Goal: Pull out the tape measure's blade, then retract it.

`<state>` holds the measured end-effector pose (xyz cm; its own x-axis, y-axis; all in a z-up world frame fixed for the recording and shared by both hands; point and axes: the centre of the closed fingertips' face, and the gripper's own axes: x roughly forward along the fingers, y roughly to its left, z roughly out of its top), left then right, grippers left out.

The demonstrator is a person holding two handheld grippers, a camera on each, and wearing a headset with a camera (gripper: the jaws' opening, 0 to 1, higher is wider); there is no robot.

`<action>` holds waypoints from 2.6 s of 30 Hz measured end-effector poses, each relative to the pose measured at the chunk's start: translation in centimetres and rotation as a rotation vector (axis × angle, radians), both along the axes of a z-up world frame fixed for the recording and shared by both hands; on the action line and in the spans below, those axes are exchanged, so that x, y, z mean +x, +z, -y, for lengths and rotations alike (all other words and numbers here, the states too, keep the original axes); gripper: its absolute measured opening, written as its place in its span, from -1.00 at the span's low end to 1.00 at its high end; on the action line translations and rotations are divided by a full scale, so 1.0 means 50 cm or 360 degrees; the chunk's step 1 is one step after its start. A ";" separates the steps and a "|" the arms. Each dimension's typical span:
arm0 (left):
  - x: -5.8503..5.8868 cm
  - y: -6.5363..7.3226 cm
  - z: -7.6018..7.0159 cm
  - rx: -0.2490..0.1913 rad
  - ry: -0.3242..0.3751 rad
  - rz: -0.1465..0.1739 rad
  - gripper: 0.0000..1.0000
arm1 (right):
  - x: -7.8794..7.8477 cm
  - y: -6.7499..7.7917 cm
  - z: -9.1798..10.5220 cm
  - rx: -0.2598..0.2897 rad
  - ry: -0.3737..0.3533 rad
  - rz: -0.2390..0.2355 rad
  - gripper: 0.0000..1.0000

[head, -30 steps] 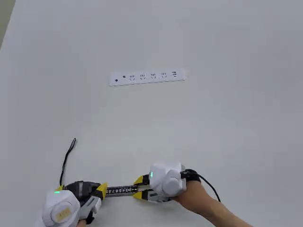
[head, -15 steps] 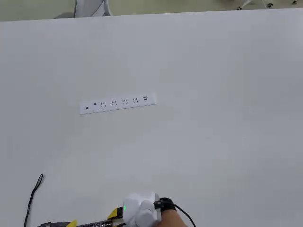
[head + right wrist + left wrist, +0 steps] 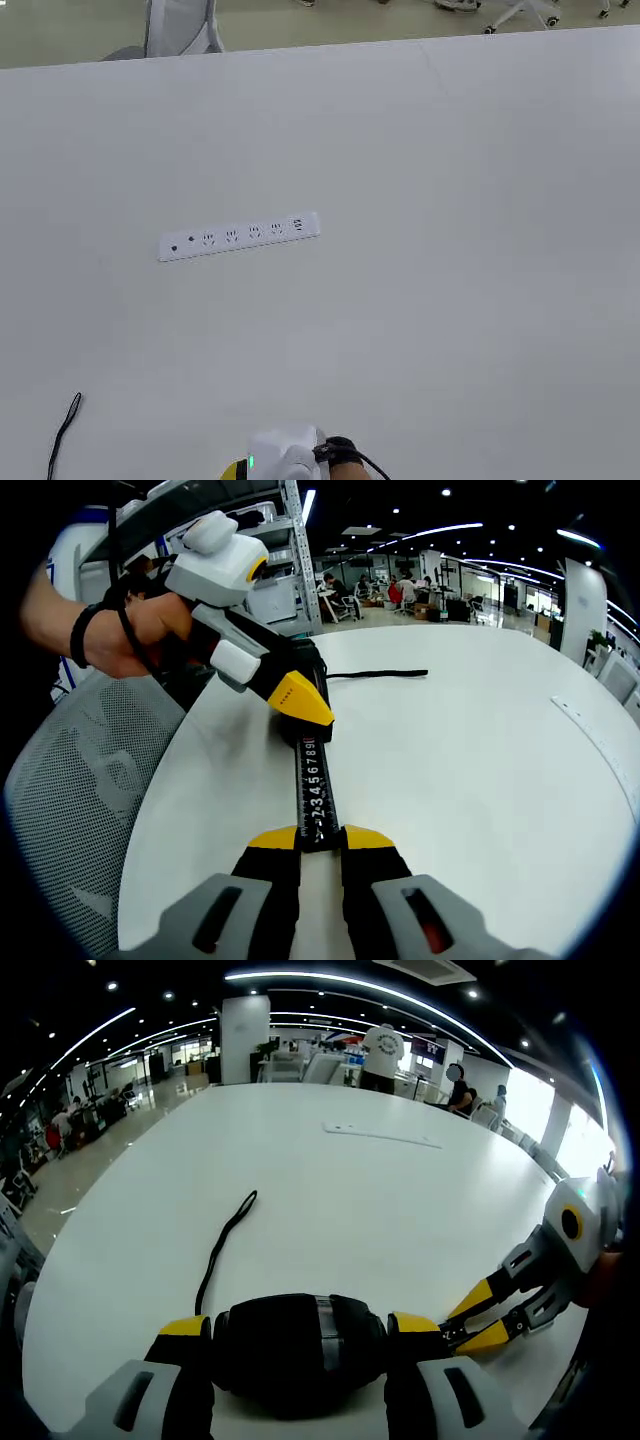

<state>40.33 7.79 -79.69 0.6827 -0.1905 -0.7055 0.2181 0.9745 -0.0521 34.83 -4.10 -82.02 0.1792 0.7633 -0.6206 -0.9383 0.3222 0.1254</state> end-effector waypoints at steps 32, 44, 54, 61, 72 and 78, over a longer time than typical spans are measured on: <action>0.001 -0.002 0.009 -0.0073 -0.0075 -0.0065 0.35 | 0.005 0.001 -0.035 0.0068 0.0033 0.0005 -0.72; 0.002 -0.015 0.016 -0.0099 -0.0178 -0.0131 0.40 | 0.009 0.000 -0.039 0.0069 0.0015 0.0042 -0.72; -0.001 -0.013 0.017 -0.0123 -0.0175 -0.0157 0.37 | 0.015 0.001 -0.052 0.0093 0.0011 0.0026 -0.74; 0.000 -0.012 0.015 -0.0139 -0.0147 -0.0152 0.36 | 0.020 0.002 -0.062 0.0088 0.0036 0.0029 -0.74; 0.000 -0.012 0.014 -0.0156 -0.0138 -0.0159 0.35 | 0.023 0.000 -0.083 0.0095 0.0082 0.0020 -0.75; -0.001 -0.011 0.014 -0.0169 -0.0142 -0.0166 0.35 | 0.023 0.002 -0.090 0.0084 0.0106 0.0020 -0.75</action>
